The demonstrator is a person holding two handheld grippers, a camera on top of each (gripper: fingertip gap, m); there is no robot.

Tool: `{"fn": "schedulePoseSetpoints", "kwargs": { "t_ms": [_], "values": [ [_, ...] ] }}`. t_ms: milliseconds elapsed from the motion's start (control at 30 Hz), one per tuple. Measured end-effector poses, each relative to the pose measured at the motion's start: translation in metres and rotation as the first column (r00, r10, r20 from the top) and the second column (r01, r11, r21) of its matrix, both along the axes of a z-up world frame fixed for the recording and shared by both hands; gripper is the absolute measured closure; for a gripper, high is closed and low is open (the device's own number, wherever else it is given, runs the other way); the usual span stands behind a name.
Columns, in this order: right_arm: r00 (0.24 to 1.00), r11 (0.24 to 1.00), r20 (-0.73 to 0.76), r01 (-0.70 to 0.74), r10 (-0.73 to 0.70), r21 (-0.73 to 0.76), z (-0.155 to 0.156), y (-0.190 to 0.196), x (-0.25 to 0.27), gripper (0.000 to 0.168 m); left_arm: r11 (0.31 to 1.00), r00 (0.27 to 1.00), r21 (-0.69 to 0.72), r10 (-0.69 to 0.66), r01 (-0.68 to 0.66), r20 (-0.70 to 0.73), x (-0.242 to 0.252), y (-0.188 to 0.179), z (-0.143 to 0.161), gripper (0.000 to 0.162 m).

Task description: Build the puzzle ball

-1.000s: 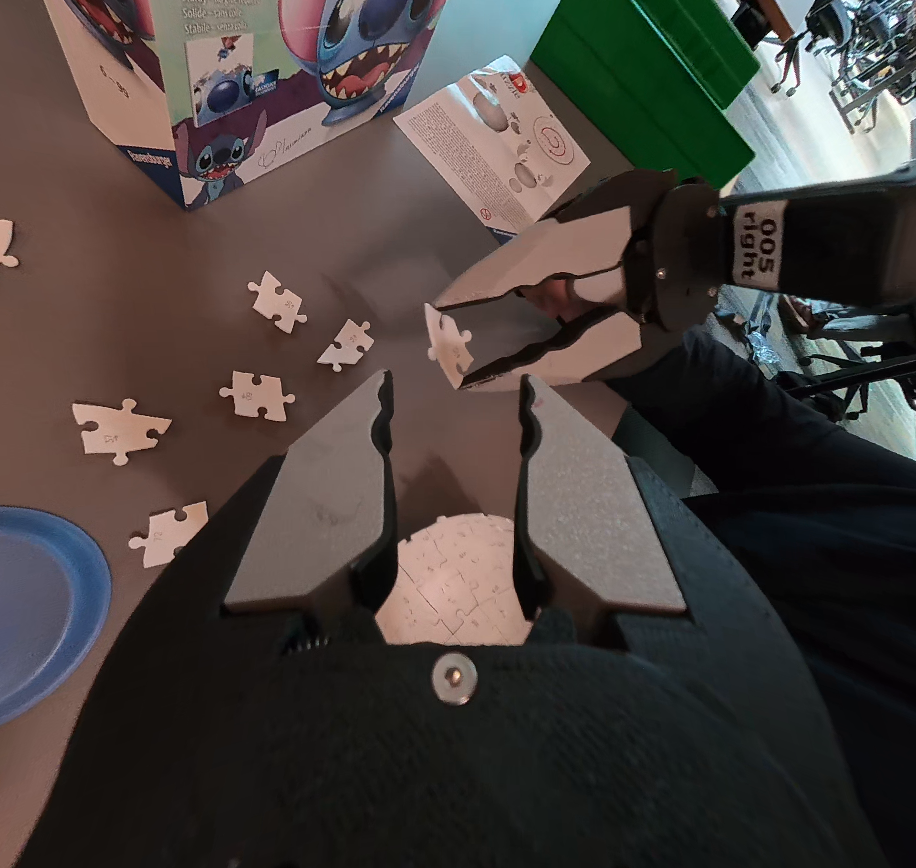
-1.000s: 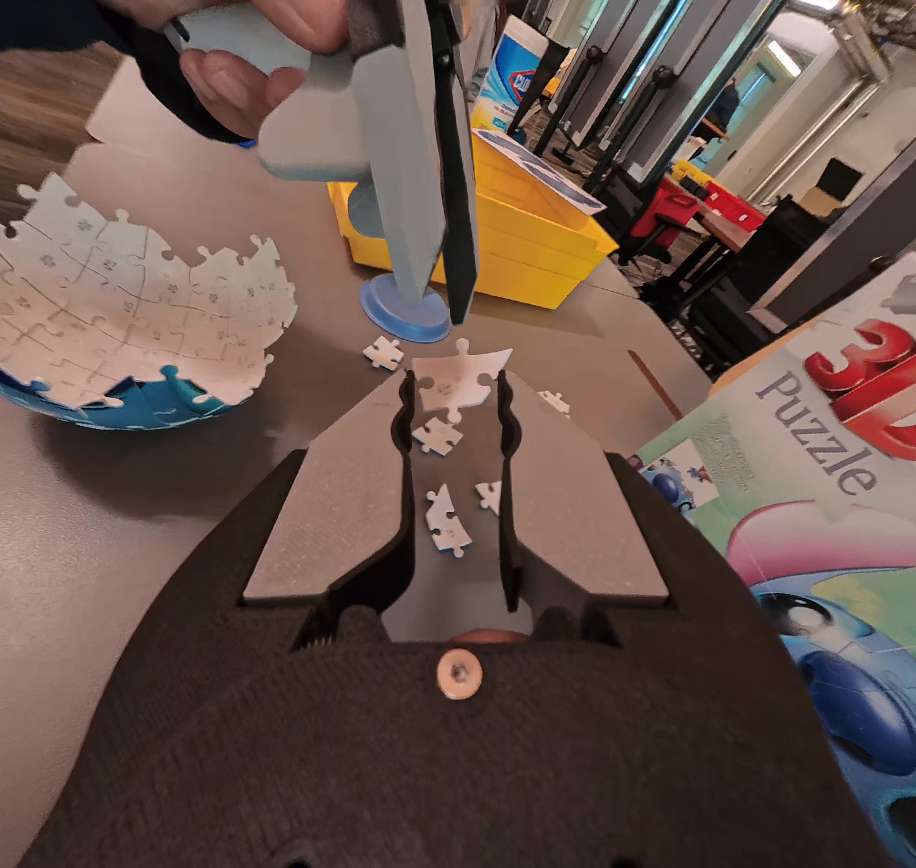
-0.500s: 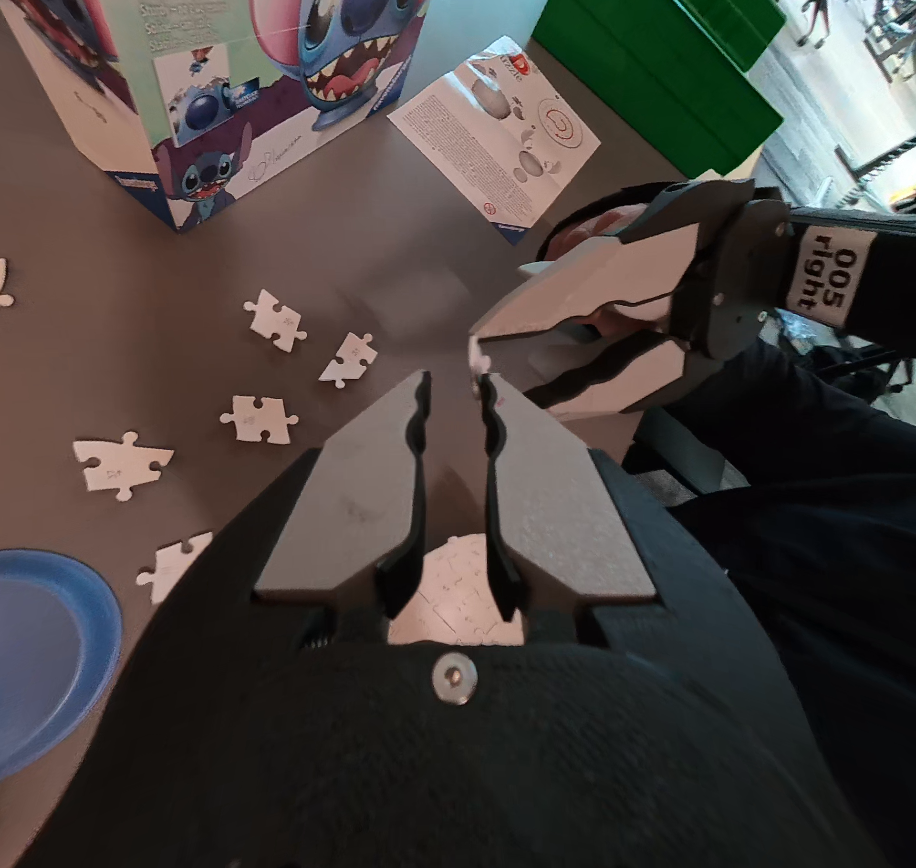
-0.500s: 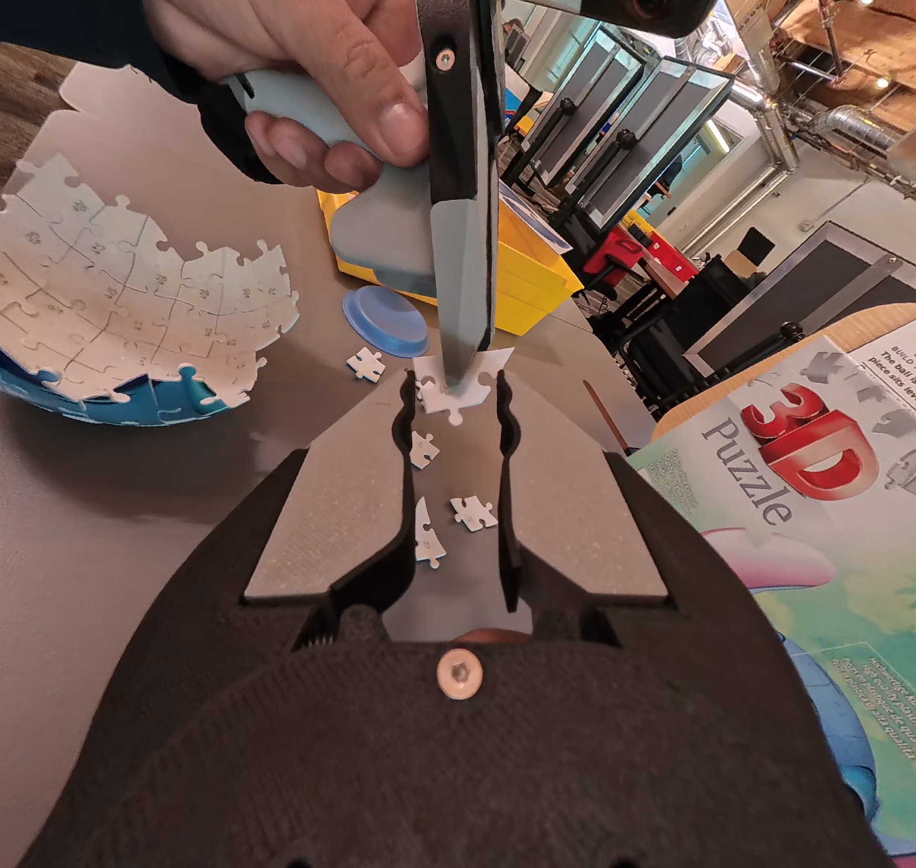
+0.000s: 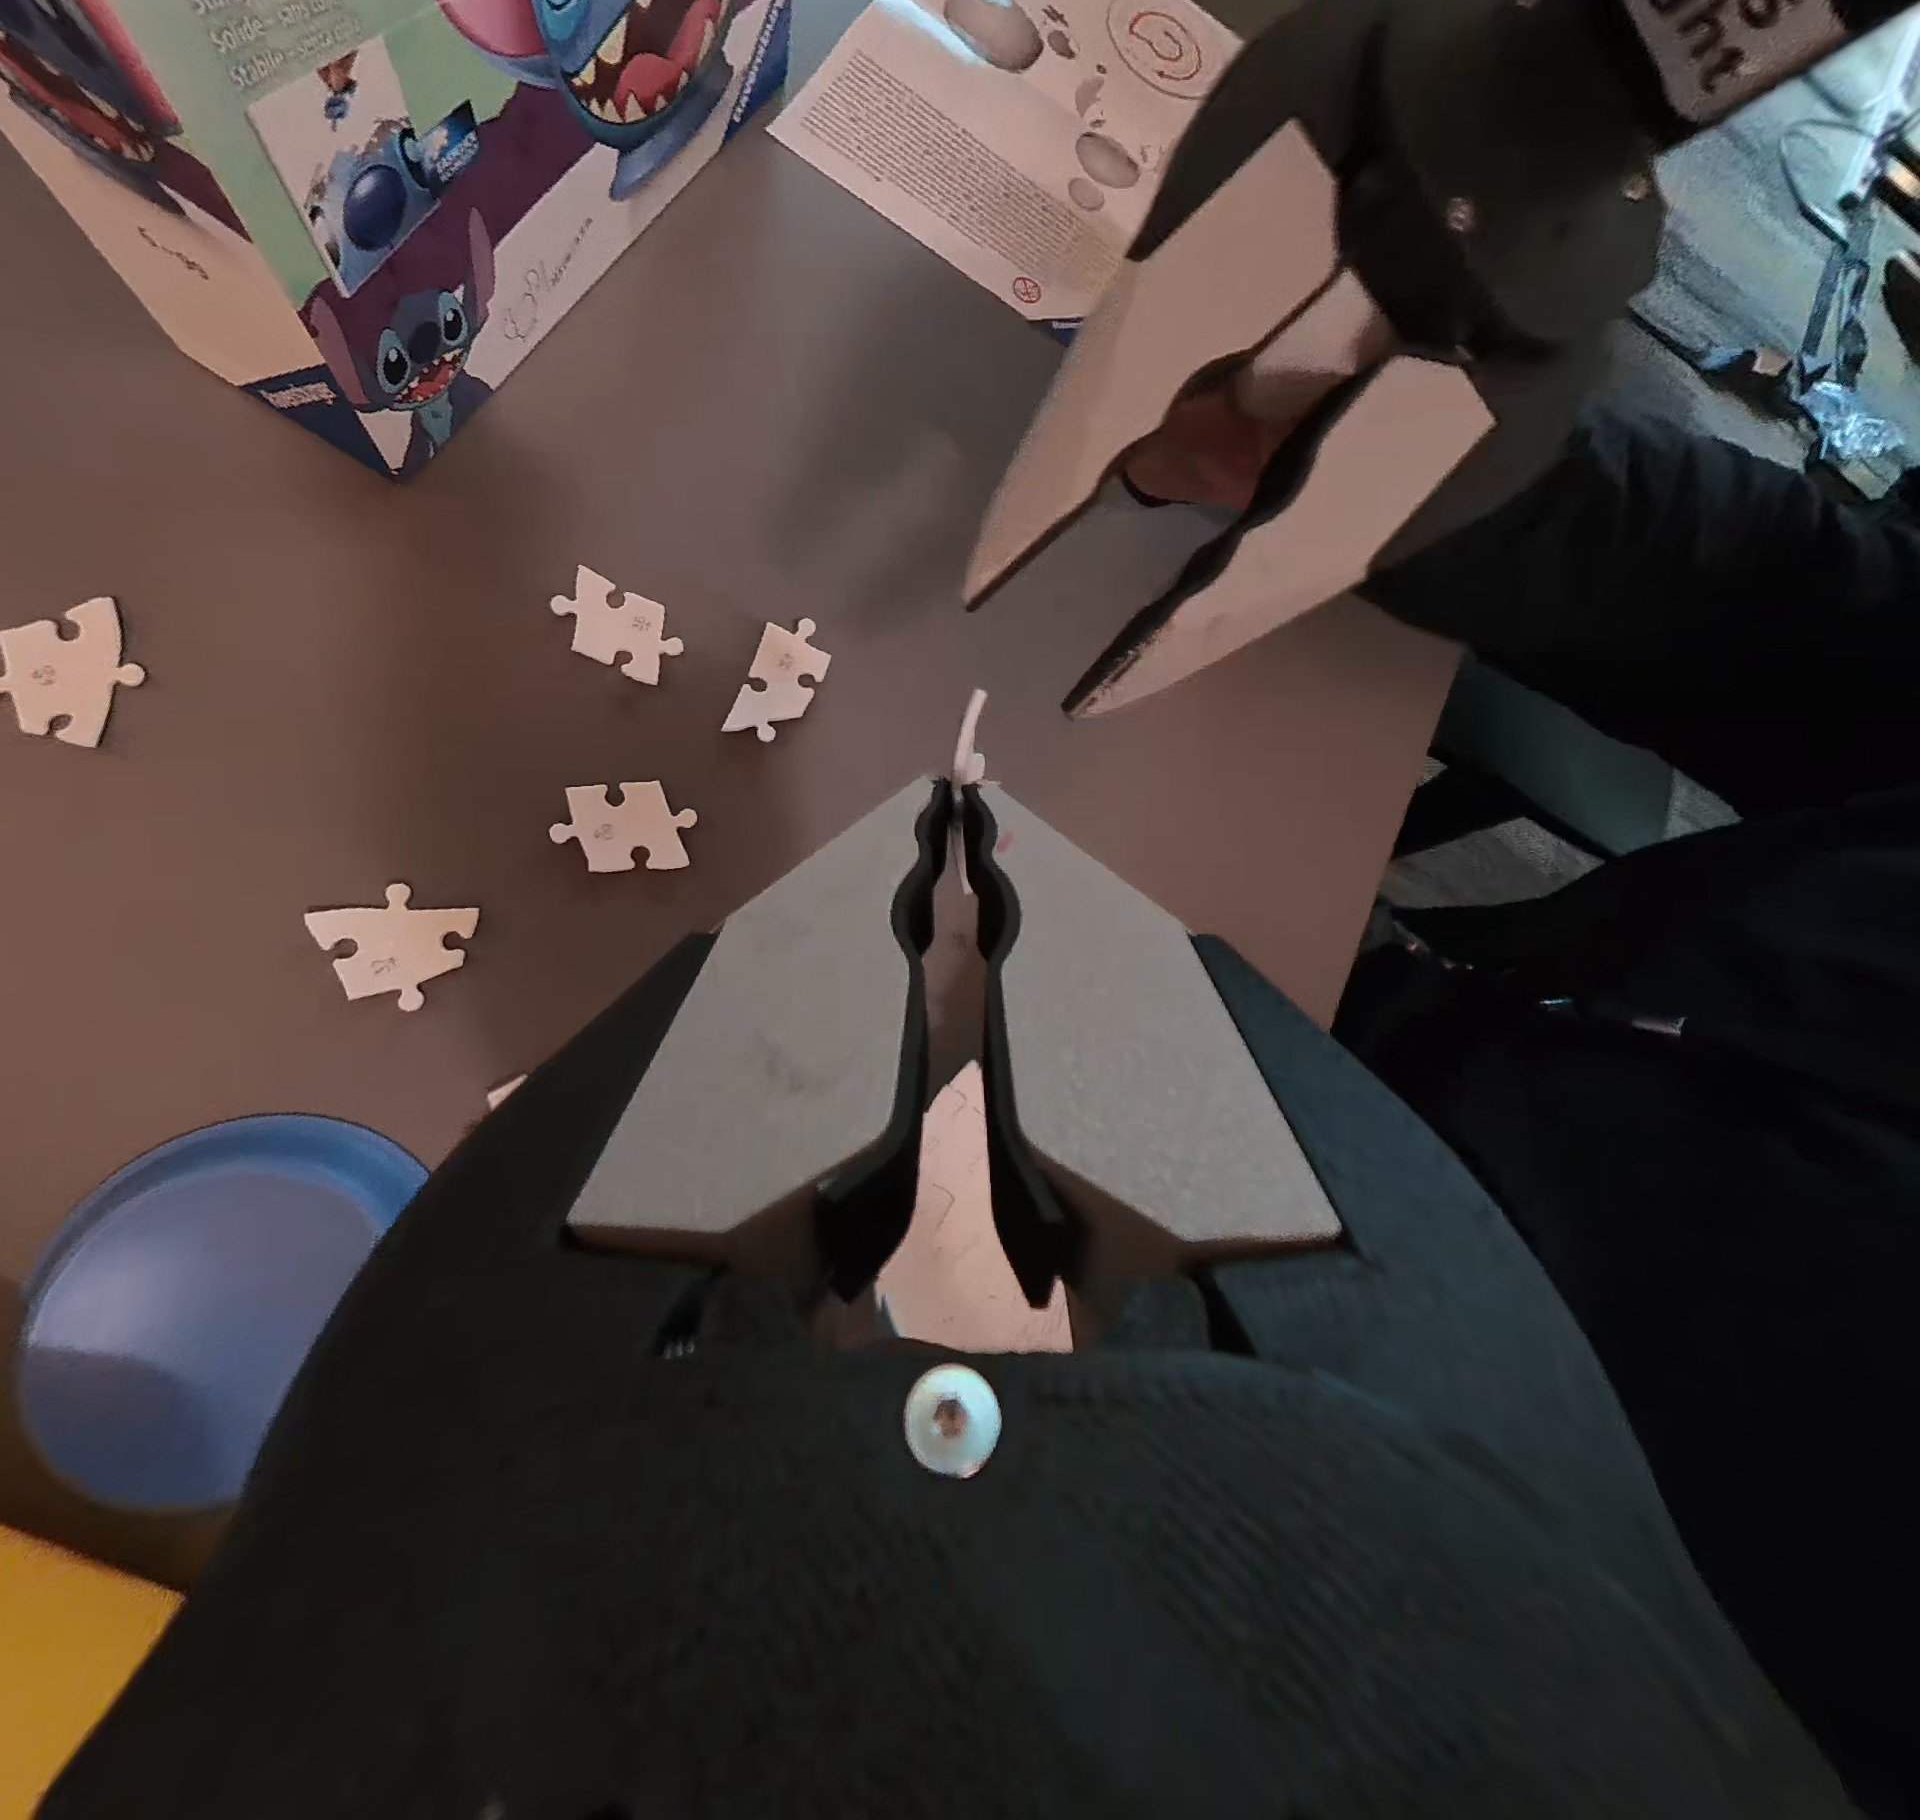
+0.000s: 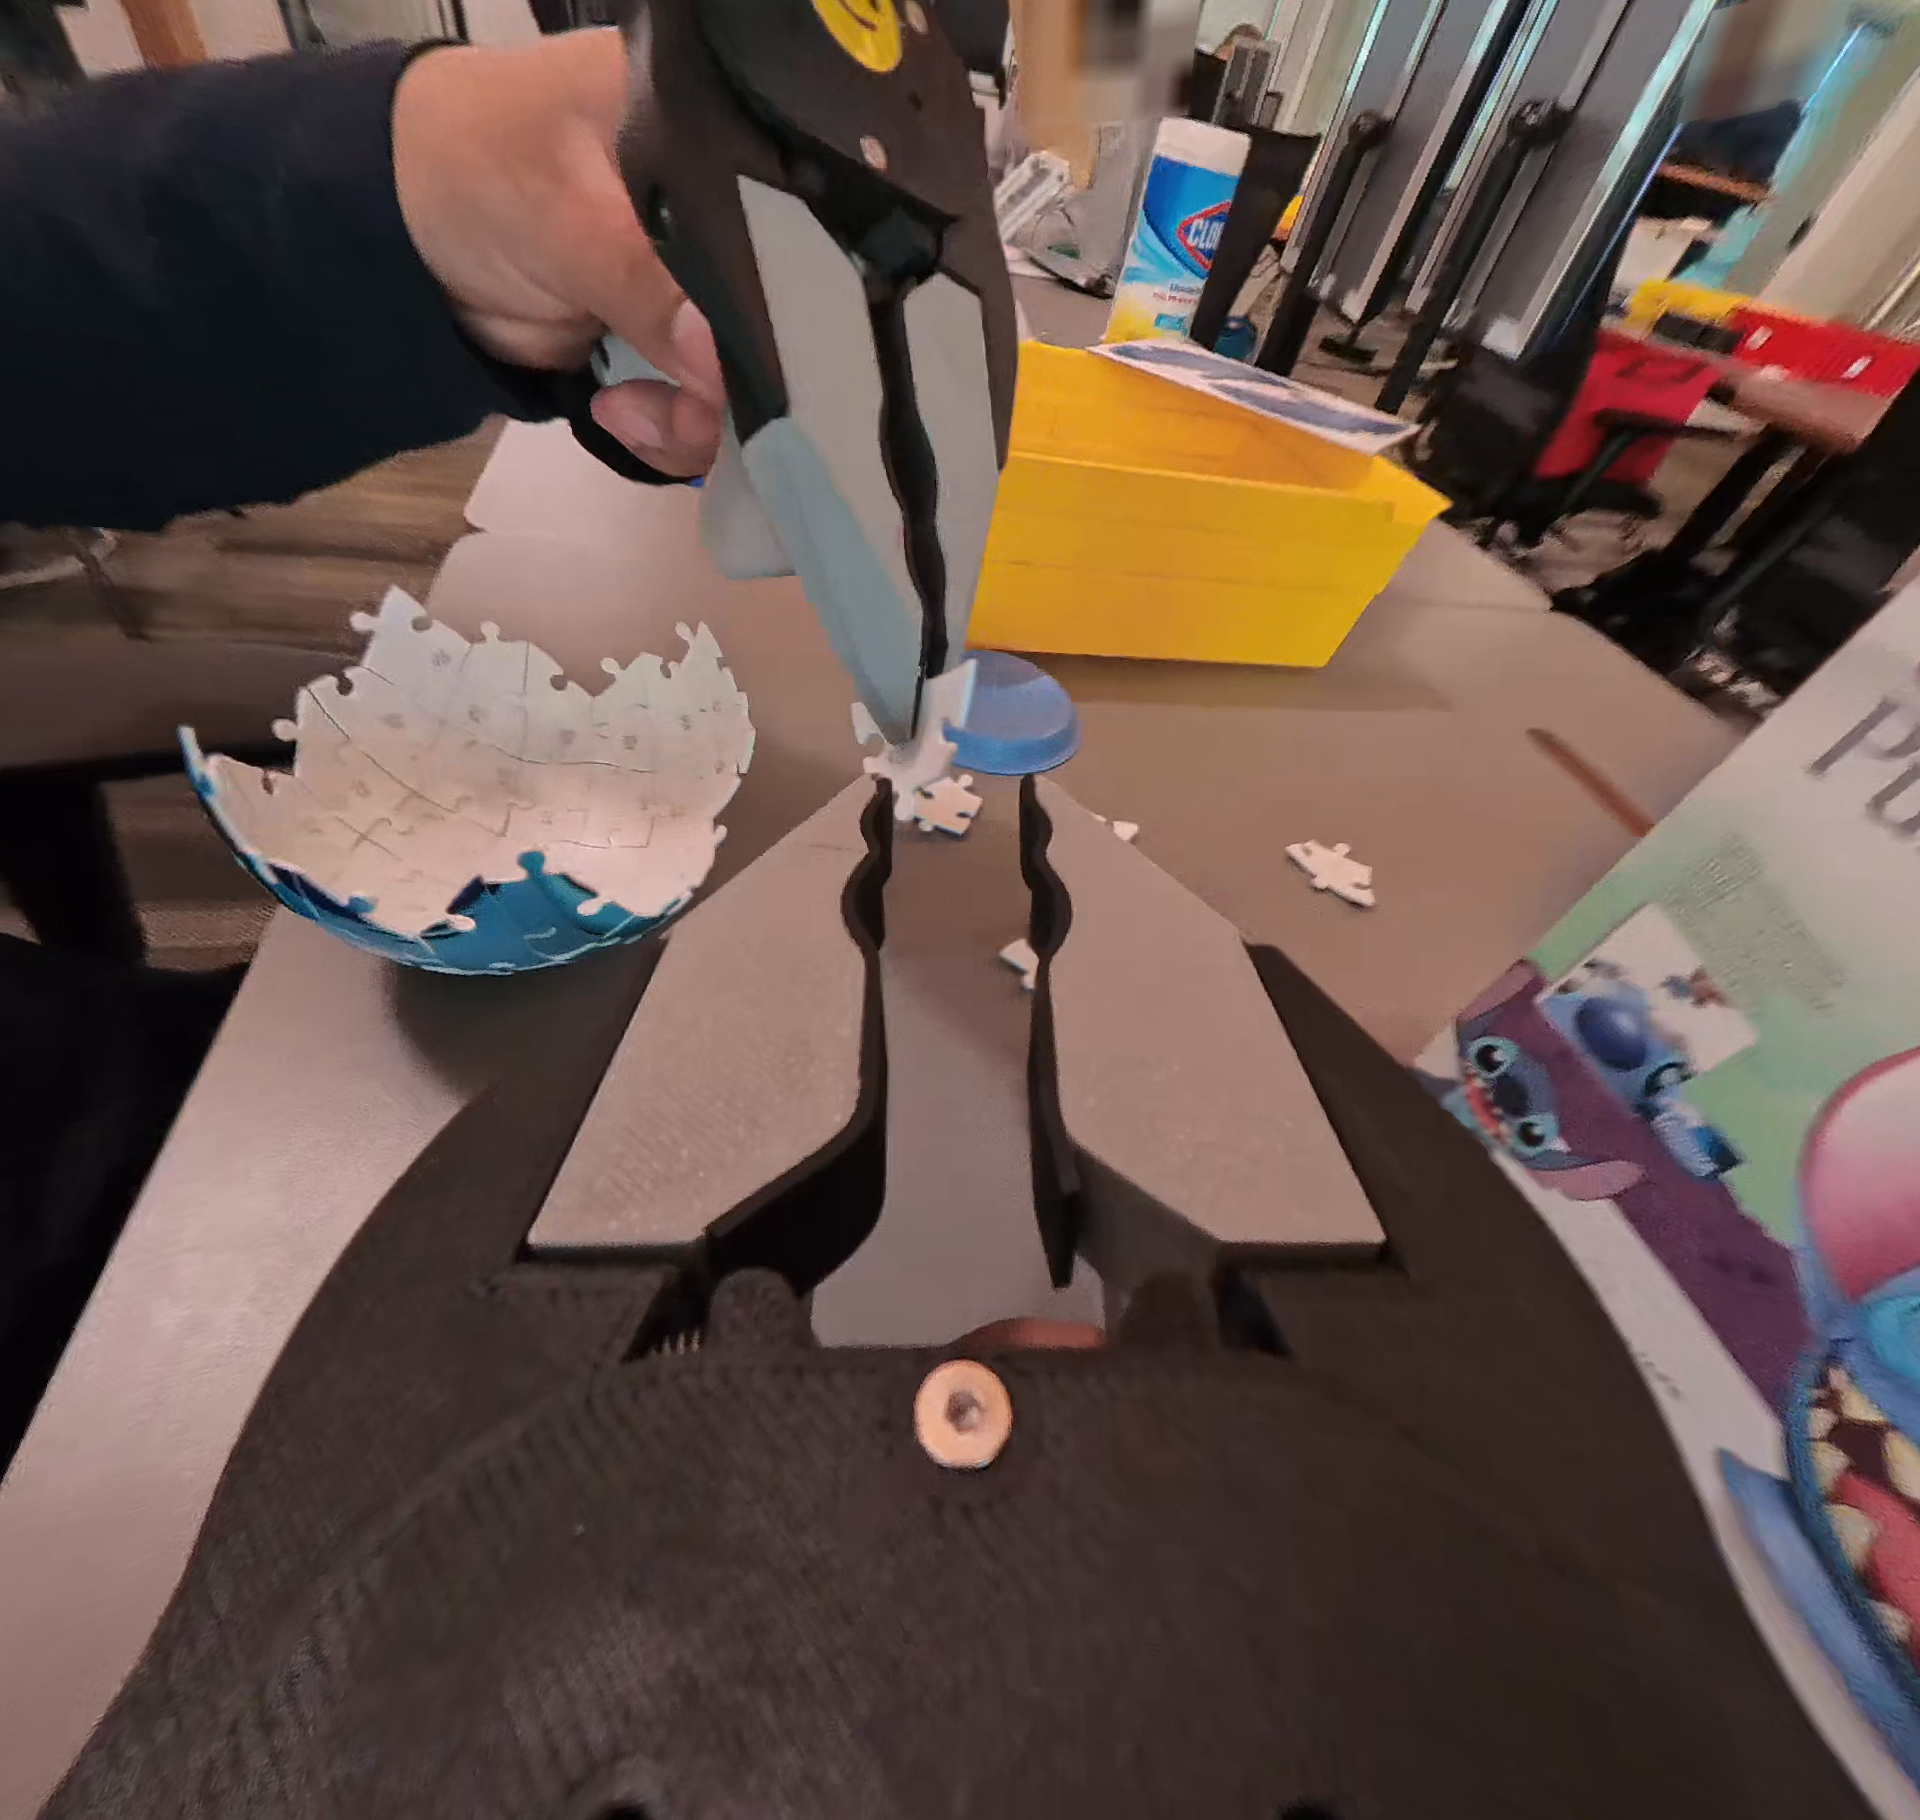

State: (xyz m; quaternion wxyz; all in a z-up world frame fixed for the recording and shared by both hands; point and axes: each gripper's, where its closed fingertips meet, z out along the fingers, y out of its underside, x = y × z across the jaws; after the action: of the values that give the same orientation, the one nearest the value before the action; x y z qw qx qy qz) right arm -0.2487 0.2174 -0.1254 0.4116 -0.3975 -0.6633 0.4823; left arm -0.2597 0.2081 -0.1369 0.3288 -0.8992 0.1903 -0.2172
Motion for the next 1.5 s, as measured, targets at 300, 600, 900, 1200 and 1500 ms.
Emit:
{"fn": "schedulePoseSetpoints", "kwargs": {
  "t_ms": [300,600,900,1200,1500],
  "values": [
    [0.995,0.992,0.102,0.015,-0.002,-0.124,-0.026,0.013,-0.011,0.149,0.987,0.989,0.116,-0.103,0.116,-0.109,-0.024,0.004,0.001,0.162],
    [0.962,0.97,0.142,0.24,-0.234,-0.027,-0.054,0.062,-0.024,0.143,0.964,0.988,0.264,-0.003,-0.039,0.155,-0.07,0.039,0.011,0.162],
    [0.938,0.955,0.208,0.294,-0.278,-0.05,-0.065,0.077,-0.029,0.132,0.973,0.935,0.207,0.019,-0.098,0.353,-0.074,0.036,-0.004,0.162],
    [0.994,0.976,0.105,-0.018,0.041,-0.218,-0.028,0.02,-0.034,0.145,0.969,0.989,0.218,-0.132,0.113,0.073,-0.05,0.023,-0.032,0.162],
    [0.995,0.973,0.095,-0.017,0.04,-0.232,-0.022,0.01,-0.043,0.15,0.953,0.975,0.24,-0.21,0.188,0.069,-0.033,0.017,-0.03,0.162]
  ]
}}
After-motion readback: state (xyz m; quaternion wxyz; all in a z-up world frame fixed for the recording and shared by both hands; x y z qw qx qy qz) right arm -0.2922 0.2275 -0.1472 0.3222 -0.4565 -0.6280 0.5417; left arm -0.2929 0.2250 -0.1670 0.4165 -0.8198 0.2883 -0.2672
